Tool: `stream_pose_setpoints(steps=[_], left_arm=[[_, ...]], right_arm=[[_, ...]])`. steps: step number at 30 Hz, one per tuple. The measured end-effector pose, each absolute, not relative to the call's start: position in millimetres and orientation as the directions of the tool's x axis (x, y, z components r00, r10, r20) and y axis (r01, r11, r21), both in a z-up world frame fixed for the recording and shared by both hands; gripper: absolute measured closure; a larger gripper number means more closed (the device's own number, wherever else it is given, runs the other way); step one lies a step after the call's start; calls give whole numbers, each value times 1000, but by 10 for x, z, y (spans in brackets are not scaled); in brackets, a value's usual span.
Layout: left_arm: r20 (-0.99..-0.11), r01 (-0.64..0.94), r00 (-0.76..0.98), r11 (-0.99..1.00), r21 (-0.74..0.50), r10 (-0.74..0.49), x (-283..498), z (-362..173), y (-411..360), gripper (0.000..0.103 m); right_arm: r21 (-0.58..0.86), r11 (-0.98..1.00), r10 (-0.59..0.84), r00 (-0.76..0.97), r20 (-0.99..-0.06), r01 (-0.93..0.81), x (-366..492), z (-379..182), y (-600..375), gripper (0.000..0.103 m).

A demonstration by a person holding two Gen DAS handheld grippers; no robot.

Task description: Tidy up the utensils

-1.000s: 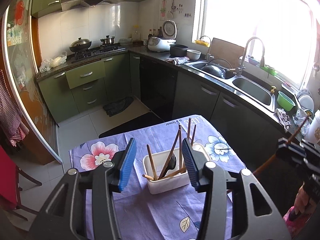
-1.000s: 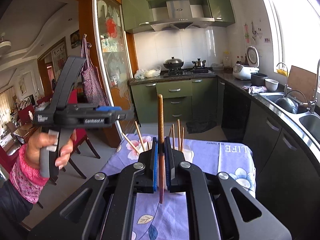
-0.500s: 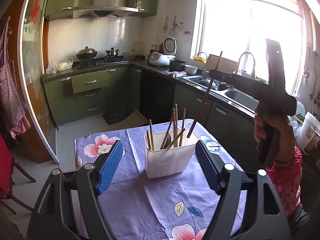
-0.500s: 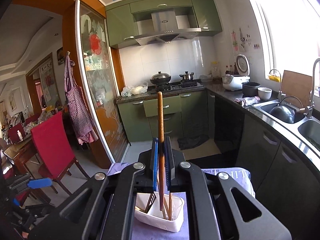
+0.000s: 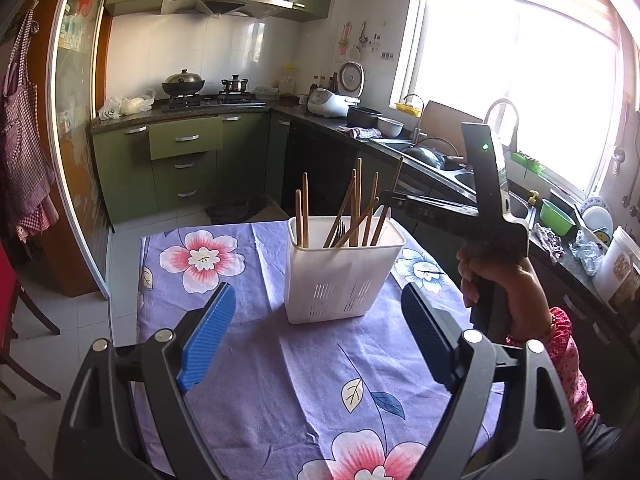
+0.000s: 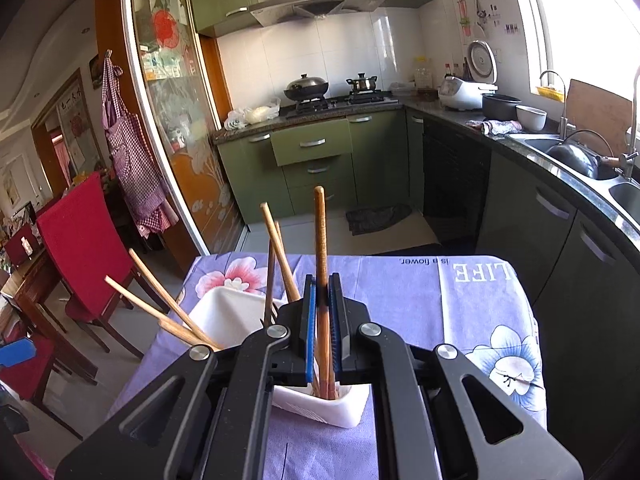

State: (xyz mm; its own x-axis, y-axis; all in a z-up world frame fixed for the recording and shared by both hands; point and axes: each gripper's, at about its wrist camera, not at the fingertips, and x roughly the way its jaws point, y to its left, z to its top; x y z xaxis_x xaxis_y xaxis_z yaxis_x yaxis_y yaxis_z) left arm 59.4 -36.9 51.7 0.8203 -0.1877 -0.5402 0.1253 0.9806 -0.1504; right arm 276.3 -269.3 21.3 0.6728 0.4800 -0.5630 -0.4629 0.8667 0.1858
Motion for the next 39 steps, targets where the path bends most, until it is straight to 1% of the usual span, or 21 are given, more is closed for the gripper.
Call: stream_pose_setpoints(steps=[3, 6, 9, 10, 11, 12, 13, 14, 15, 16, 17, 19, 20, 21, 23, 24, 25, 28, 34, 39], left_arm=[[-536, 113, 823, 980, -167, -186, 578, 458, -344, 21], [-527, 93, 834, 983, -156, -163, 544, 416, -336, 16], [-527, 82, 838, 987, -139, -143, 517, 374, -337, 12], [-527, 78, 838, 988, -136, -139, 515, 350, -335, 11], [-529, 76, 838, 988, -133, -135, 515, 323, -337, 9], [-533, 73, 836, 989, -129, -131, 519, 290, -338, 7], [-537, 71, 833, 989, -128, -129, 524, 254, -336, 7], [-542, 69, 831, 989, -130, -129, 525, 216, -330, 7], [-545, 70, 828, 989, -133, -132, 527, 176, -324, 7], [-549, 69, 825, 988, -137, -133, 531, 136, -316, 7], [-553, 68, 822, 988, -139, -134, 528, 95, -319, 7], [-558, 66, 819, 988, -139, -134, 512, 12, -325, 7], [-558, 67, 819, 988, -136, -132, 499, -24, -329, 7], [-557, 70, 820, 989, -131, -132, 486, -50, -345, 7], [-551, 74, 825, 990, -119, -128, 444, -113, -371, 7], [-548, 75, 827, 991, -110, -124, 418, -138, -388, 7], [-544, 77, 830, 992, -103, -121, 392, -160, -402, 7], [-538, 74, 835, 993, -94, -113, 323, -199, -424, 7], [-523, 64, 845, 991, -114, -114, 179, -226, -382, 7], [-526, 39, 845, 993, -110, -92, 94, -253, -329, 7]], right_arm=[[181, 867, 477, 667, -572, -465, 2701, 94, -2672, 95], [181, 869, 475, 675, -565, -460, 2587, 59, -2727, 79], [180, 873, 473, 697, -539, -453, 2393, 102, -2879, 79], [179, 876, 469, 707, -529, -447, 2311, 102, -2929, 76], [176, 880, 464, 716, -521, -442, 2220, 100, -2979, 72], [172, 883, 458, 724, -515, -437, 2118, 79, -3026, 63], [168, 886, 454, 731, -510, -433, 2006, 62, -3077, 59], [161, 888, 448, 736, -507, -430, 1895, 26, -3122, 58], [152, 893, 438, 743, -507, -423, 1784, -17, -3168, 53], [145, 899, 427, 751, -504, -414, 1667, -57, -3219, 45], [138, 902, 420, 758, -499, -408, 1551, -103, -3268, 41], [129, 907, 409, 770, -490, -400, 1319, -192, -3368, 27], [128, 912, 401, 778, -484, -390, 1204, -236, -3420, 23], [130, 917, 392, 787, -476, -378, 1092, -281, -3474, 15], [136, 924, 378, 807, -454, -357, 865, -357, -3568, 11], [131, 931, 363, 820, -442, -341, 748, -392, -3601, 6], [122, 937, 346, 834, -429, -326, 636, -411, -3627, 5], [92, 950, 310, 860, -404, -299, 391, -426, -3643, 5], [41, 952, 297, 882, -365, -304, 178, -285, -3507, 5], [38, 955, 287, 884, -369, -294, 139, -241, -3450, 5]])
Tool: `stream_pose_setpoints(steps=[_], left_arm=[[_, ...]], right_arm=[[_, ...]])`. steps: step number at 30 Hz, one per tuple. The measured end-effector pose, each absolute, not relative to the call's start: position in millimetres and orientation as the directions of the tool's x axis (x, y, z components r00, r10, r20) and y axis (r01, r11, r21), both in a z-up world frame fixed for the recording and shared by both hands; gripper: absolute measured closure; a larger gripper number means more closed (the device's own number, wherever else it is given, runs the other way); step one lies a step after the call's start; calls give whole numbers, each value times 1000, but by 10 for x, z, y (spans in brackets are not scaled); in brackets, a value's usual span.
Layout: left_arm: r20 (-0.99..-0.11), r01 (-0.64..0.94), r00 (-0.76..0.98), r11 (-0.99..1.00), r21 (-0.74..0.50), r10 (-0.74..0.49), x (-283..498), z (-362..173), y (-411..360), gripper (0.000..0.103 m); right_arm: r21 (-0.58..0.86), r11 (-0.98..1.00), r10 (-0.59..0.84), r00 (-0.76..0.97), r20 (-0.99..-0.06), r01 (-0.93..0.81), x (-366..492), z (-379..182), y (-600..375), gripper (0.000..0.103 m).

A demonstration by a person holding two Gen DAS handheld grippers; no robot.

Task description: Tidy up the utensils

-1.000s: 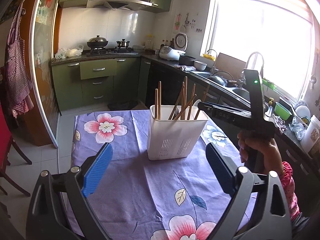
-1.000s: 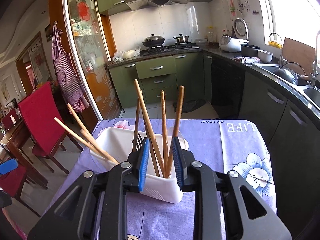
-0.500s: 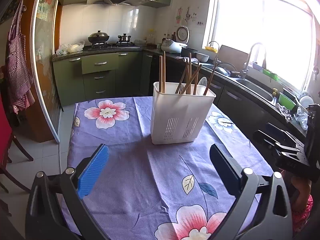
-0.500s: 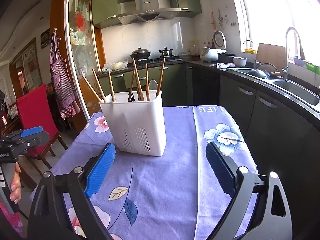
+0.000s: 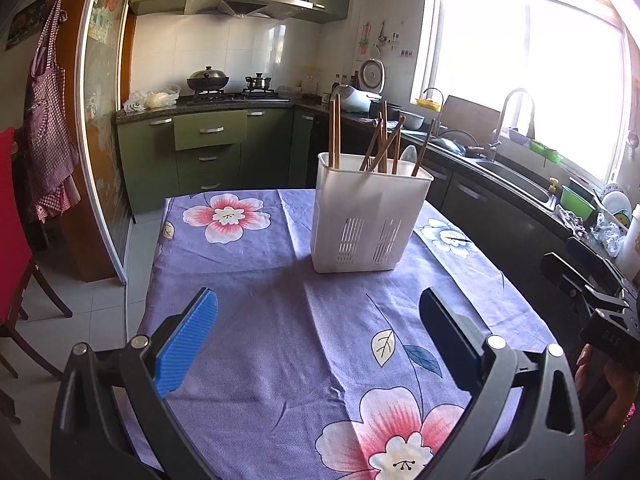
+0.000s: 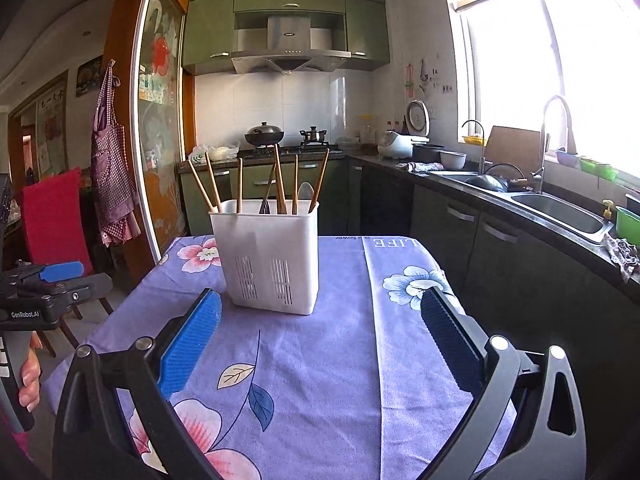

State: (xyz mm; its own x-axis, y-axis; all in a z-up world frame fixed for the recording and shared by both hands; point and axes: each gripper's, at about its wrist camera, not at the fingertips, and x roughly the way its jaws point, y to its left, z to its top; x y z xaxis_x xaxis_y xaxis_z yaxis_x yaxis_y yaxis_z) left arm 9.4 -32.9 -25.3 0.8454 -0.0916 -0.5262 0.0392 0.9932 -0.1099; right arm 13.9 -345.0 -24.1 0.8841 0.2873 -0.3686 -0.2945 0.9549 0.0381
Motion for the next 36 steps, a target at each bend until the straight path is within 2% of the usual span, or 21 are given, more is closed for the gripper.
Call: stream_pose_setpoints(steps=[11, 36], left_arm=[[-509, 25, 858, 994, -105, -75, -58, -195, -317, 7], [-508, -1, 859, 993, -115, -58, -89, -162, -274, 7]], right_arm=[[33, 959, 271, 877, -397, -282, 138, -272, -3467, 5], [36, 955, 285, 873, -397, -295, 145, -238, -3457, 5]])
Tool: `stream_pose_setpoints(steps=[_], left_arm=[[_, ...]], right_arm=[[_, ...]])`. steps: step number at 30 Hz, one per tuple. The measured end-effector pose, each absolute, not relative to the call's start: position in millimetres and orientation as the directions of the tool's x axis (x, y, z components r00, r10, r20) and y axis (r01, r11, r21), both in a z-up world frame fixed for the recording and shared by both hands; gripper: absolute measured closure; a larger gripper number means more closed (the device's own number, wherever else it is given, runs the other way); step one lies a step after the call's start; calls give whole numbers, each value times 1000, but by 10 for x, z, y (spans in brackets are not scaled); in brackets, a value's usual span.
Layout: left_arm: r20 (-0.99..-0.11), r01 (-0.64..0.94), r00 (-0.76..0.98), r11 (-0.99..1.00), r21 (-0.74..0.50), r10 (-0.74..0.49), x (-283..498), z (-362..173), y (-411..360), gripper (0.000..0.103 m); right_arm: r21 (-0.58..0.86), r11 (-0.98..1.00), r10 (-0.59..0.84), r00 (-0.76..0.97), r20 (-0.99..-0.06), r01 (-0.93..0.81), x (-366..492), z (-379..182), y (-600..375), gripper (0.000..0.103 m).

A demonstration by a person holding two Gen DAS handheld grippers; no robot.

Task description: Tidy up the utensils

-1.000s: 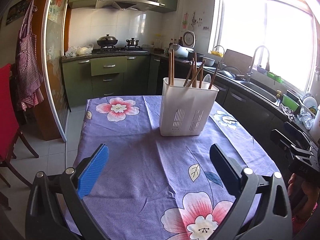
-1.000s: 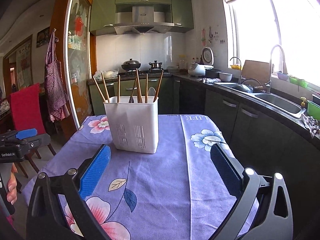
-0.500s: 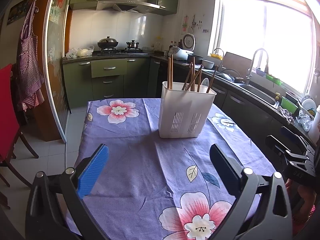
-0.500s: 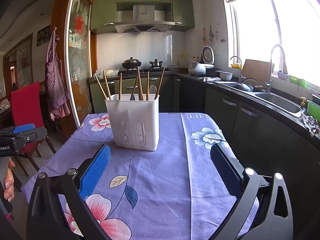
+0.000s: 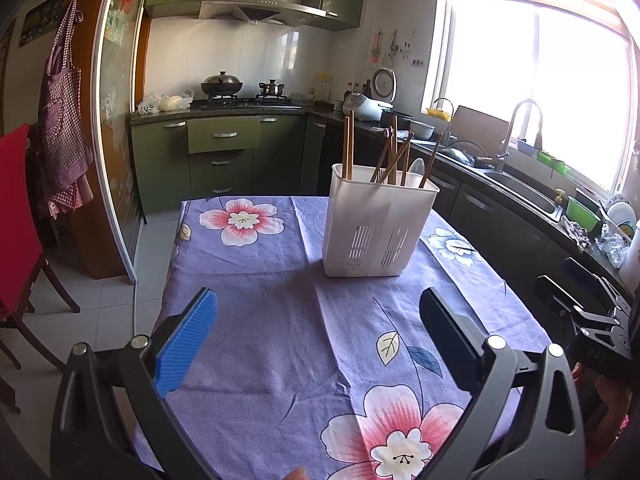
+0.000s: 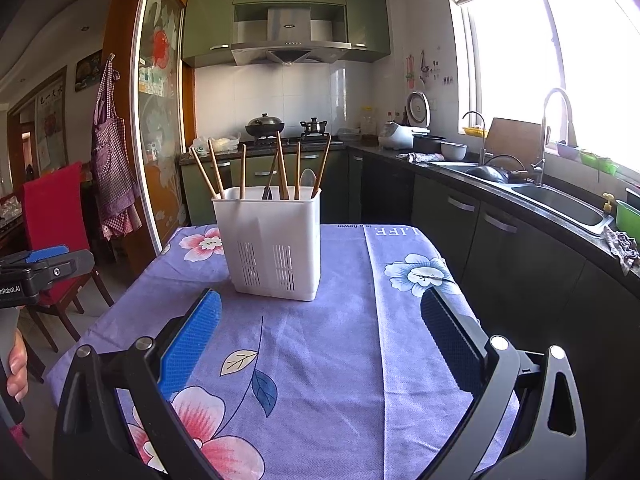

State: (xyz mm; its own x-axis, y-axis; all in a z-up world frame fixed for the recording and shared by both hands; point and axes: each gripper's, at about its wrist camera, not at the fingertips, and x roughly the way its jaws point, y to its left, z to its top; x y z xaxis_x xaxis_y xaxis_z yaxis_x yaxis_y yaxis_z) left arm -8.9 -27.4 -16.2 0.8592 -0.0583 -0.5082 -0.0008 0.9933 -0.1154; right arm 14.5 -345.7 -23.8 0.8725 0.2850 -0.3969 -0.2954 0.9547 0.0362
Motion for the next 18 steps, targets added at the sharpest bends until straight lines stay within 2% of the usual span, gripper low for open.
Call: stream_pose_setpoints(steps=[18], left_arm=[[-529, 1, 846, 992, -122, -66, -59, -204, -250, 7]], right_arm=[[29, 954, 285, 870, -403, -299, 149, -254, -3423, 5]])
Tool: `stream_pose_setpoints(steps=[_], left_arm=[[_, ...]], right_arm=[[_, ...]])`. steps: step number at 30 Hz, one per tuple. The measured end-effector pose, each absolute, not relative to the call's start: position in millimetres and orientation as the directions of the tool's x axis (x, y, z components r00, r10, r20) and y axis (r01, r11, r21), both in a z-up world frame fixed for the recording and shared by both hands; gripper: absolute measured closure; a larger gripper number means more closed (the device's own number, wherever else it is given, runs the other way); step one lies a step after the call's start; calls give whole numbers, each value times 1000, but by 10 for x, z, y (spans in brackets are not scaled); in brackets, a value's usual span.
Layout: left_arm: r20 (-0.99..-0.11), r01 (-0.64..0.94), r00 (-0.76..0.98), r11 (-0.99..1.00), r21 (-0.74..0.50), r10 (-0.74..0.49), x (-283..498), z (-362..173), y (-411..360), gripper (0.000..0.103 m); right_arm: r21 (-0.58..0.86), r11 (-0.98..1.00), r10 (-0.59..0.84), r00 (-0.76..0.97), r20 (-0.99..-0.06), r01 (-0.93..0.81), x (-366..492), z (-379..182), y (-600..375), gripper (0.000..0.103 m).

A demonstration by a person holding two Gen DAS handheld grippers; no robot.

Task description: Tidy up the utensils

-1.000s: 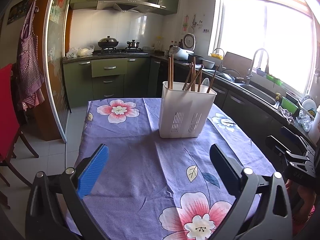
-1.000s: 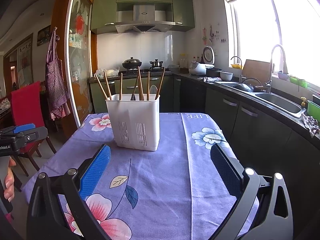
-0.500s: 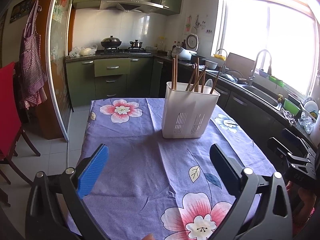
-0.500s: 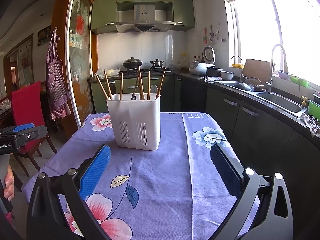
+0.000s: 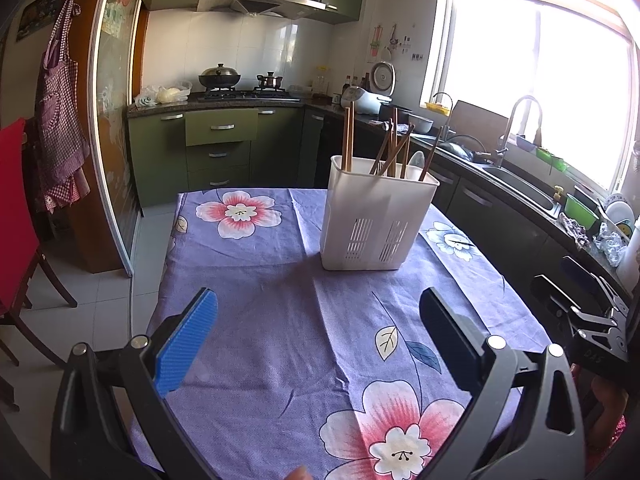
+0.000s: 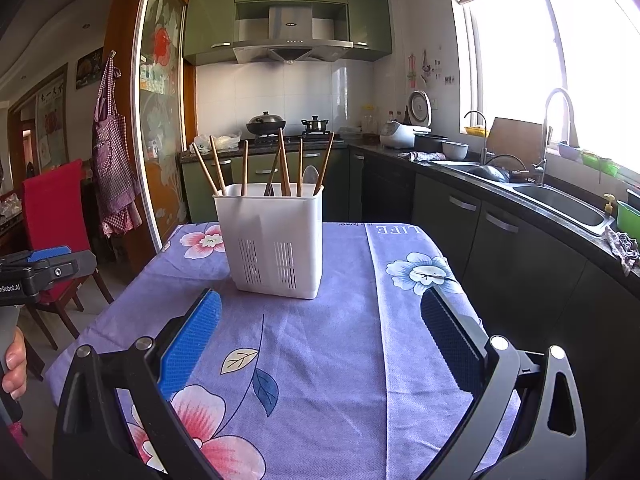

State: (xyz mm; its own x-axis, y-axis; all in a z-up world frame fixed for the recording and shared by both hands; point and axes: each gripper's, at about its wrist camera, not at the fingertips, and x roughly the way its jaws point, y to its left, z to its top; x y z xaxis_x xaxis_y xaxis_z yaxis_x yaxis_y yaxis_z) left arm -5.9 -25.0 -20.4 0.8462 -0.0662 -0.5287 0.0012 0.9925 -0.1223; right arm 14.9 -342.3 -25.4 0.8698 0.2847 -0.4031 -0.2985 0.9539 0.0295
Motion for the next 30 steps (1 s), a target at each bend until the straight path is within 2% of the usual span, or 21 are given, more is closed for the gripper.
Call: stream_pose_setpoints(steps=[7, 16, 30], left_arm=[[-519, -10, 854, 997, -78, -32, -74, -182, -295, 7], [-513, 27, 854, 991, -128, -89, -76, -161, -255, 7], [-507, -4, 860, 994, -109, -51, -95, -137, -241, 7]], right_arm=[[29, 953, 286, 868, -406, -300, 146, -270, -3412, 5], [25, 953, 286, 864, -414, -303, 162, -293, -3400, 5], [22, 952, 287, 863, -415, -306, 175, -303, -3387, 5]])
